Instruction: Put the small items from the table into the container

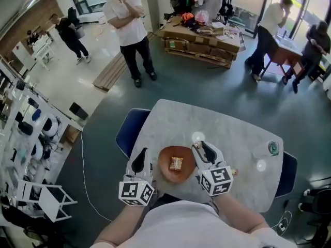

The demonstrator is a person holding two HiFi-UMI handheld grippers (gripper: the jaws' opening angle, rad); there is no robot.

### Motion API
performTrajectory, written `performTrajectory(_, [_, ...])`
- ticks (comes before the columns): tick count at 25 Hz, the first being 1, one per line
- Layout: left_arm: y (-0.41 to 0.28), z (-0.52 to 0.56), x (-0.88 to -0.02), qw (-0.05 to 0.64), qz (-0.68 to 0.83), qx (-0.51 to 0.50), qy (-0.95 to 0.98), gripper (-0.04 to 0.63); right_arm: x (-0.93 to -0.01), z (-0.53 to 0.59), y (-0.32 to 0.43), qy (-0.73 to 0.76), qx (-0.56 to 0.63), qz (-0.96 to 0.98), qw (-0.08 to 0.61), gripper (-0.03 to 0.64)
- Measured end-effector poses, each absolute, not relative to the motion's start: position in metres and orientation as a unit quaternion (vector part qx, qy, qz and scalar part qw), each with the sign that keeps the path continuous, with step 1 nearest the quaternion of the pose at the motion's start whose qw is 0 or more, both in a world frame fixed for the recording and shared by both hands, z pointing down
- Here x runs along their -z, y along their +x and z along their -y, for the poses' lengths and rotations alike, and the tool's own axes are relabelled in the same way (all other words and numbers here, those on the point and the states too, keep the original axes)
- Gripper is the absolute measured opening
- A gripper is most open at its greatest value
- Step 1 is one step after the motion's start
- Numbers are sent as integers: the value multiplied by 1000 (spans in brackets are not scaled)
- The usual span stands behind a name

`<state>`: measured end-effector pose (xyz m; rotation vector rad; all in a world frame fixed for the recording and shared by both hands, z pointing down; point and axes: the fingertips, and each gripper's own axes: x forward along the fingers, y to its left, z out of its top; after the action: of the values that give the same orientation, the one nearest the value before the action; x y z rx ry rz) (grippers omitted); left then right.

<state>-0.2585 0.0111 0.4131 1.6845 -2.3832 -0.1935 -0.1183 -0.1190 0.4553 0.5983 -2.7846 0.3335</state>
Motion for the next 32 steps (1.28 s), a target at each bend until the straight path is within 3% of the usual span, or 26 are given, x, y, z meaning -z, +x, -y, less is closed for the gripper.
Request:
performTrajectory(7, [-290,-51,-430,124,840,69,524,5,-527,99,-158,160,-131,952,225,166])
performTrajectory(18, [-301,-85,-478,180,854,62,484,5,-753,19,-117,49,-197,836,510,166])
performTrajectory(32, [-314,-108,-514,226,858,50,459,5,-829,-9,-90,-1,-197,725,659,169])
